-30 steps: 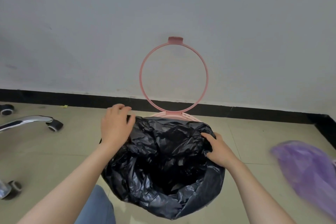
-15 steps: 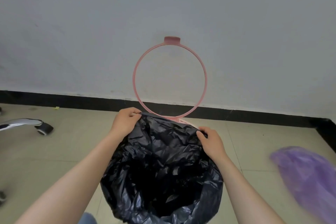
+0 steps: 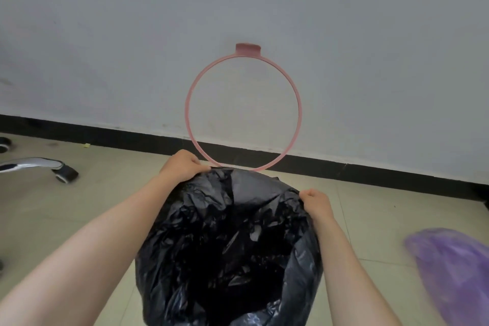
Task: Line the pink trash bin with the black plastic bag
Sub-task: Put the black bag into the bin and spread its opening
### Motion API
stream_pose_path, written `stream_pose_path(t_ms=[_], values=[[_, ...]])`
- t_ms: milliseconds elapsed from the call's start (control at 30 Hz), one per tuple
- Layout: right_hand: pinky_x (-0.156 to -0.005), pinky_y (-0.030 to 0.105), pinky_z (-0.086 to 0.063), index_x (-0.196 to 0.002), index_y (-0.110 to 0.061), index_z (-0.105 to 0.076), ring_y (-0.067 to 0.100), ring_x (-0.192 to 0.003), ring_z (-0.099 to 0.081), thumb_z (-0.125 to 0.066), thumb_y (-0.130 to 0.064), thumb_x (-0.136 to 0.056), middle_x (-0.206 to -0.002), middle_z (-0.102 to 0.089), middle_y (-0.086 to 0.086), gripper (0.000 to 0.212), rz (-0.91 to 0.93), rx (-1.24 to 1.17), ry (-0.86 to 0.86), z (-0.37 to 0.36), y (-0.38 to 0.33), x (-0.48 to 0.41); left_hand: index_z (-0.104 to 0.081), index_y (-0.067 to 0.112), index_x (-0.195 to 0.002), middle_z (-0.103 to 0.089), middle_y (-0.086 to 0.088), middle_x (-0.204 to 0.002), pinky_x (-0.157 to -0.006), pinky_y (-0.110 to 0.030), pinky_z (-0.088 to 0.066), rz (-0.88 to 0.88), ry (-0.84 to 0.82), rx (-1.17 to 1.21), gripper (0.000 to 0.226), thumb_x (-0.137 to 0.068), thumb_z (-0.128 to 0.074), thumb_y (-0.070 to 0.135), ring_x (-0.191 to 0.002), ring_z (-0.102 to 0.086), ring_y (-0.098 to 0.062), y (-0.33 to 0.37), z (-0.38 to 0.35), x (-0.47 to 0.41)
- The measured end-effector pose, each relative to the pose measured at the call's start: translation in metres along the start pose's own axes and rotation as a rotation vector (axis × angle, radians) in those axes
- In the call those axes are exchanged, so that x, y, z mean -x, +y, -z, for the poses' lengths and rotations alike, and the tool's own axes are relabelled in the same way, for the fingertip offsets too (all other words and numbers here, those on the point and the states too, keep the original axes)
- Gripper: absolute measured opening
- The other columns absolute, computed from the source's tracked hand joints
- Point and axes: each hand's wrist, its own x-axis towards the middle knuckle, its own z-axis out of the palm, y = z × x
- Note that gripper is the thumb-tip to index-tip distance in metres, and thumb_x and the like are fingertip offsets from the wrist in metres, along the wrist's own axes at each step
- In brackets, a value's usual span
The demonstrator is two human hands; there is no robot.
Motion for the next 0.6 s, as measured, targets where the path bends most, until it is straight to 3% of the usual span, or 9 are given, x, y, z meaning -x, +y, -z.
stream_pose_path(t_ms=[67, 133, 167, 233, 333, 433, 500, 600], values=[[-0.068, 0.03, -0.035, -0.066, -0.003, -0.054, 0.02, -0.084, -0.047, -0.046, -0.002, -0.088, -0.089, -0.057, 0.019, 0.024, -0.03, 0.016, -0.001, 0.011, 0.014, 0.001, -0.068, 0.005, -0.076, -0.066, -0.014, -0.086, -0.076, -0.037, -0.048, 0.035, -0.014, 0.071, 0.015, -0.08, -0.066, 0.019, -0.078, -0.057, -0.025, -0.008, 0.007, 0.003], [-0.083, 0.032, -0.041, -0.099, -0.002, -0.063, 0.024, -0.102, -0.052, -0.044, -0.011, -0.093, -0.117, -0.058, 0.018, 0.022, -0.058, -0.043, -0.046, 0.023, 0.017, 0.007, -0.066, 0.003, -0.097, -0.063, -0.011, -0.097, -0.075, -0.034, -0.042, 0.063, 0.02, 0.169, 0.02, -0.085, -0.06, 0.018, -0.083, -0.055, -0.023, -0.017, 0.016, 0.012], [-0.096, 0.035, -0.039, -0.119, -0.002, -0.055, 0.026, -0.116, -0.049, -0.041, -0.015, -0.096, -0.132, -0.051, 0.015, 0.031, -0.051, -0.049, -0.06, 0.03, 0.014, 0.01, -0.063, 0.005, -0.104, -0.061, -0.01, -0.1, -0.076, -0.033, -0.04, 0.071, 0.025, 0.22, 0.024, -0.088, -0.056, 0.021, -0.087, -0.055, -0.023, -0.02, 0.02, 0.021], [-0.11, 0.039, -0.028, -0.135, -0.005, -0.04, 0.028, -0.132, -0.038, -0.035, -0.02, -0.098, -0.146, -0.039, 0.011, 0.04, 0.006, -0.024, -0.022, 0.041, 0.004, 0.016, -0.059, 0.012, -0.109, -0.06, -0.008, -0.107, -0.081, -0.034, -0.039, 0.087, -0.027, 0.294, 0.028, -0.091, -0.048, 0.031, -0.093, -0.055, -0.024, -0.026, 0.024, 0.042], [-0.109, 0.038, -0.03, -0.133, -0.009, -0.044, 0.027, -0.131, -0.039, -0.035, -0.025, -0.097, -0.142, -0.045, 0.011, 0.04, 0.2, 0.195, 0.032, 0.052, -0.01, 0.038, -0.058, 0.023, -0.106, -0.062, 0.004, -0.102, -0.088, -0.032, -0.038, 0.055, -0.197, 0.34, 0.029, -0.094, -0.038, 0.041, -0.095, -0.056, -0.016, -0.039, 0.02, 0.081], [-0.109, 0.036, -0.031, -0.136, -0.019, -0.04, 0.02, -0.13, -0.041, -0.037, -0.035, -0.096, -0.142, -0.044, 0.002, 0.043, 0.319, 0.298, -0.229, 0.045, -0.011, 0.069, -0.059, 0.026, -0.111, -0.063, 0.002, -0.11, -0.095, -0.033, -0.039, 0.142, -0.376, 0.627, 0.041, -0.091, -0.035, 0.051, -0.105, -0.058, -0.018, -0.055, 0.009, 0.096], [-0.111, 0.035, -0.03, -0.141, -0.025, -0.029, 0.016, -0.132, -0.037, -0.038, -0.039, -0.096, -0.143, -0.038, -0.006, 0.048, 0.261, 0.178, -0.418, 0.035, -0.003, 0.083, -0.062, 0.022, -0.107, -0.065, -0.005, -0.107, -0.095, -0.038, -0.041, 0.272, -0.423, 0.79, 0.049, -0.087, -0.036, 0.058, -0.105, -0.059, -0.025, -0.062, 0.002, 0.097], [-0.114, 0.039, -0.029, -0.139, -0.026, -0.032, 0.015, -0.132, -0.038, -0.033, -0.044, -0.096, -0.145, -0.038, -0.006, 0.047, 0.096, -0.074, -0.39, 0.024, 0.016, 0.088, -0.059, 0.013, -0.109, -0.064, -0.01, -0.105, -0.087, -0.039, -0.043, 0.353, -0.425, 0.877, 0.06, -0.087, -0.031, 0.06, -0.097, -0.06, -0.028, -0.067, 0.002, 0.098]])
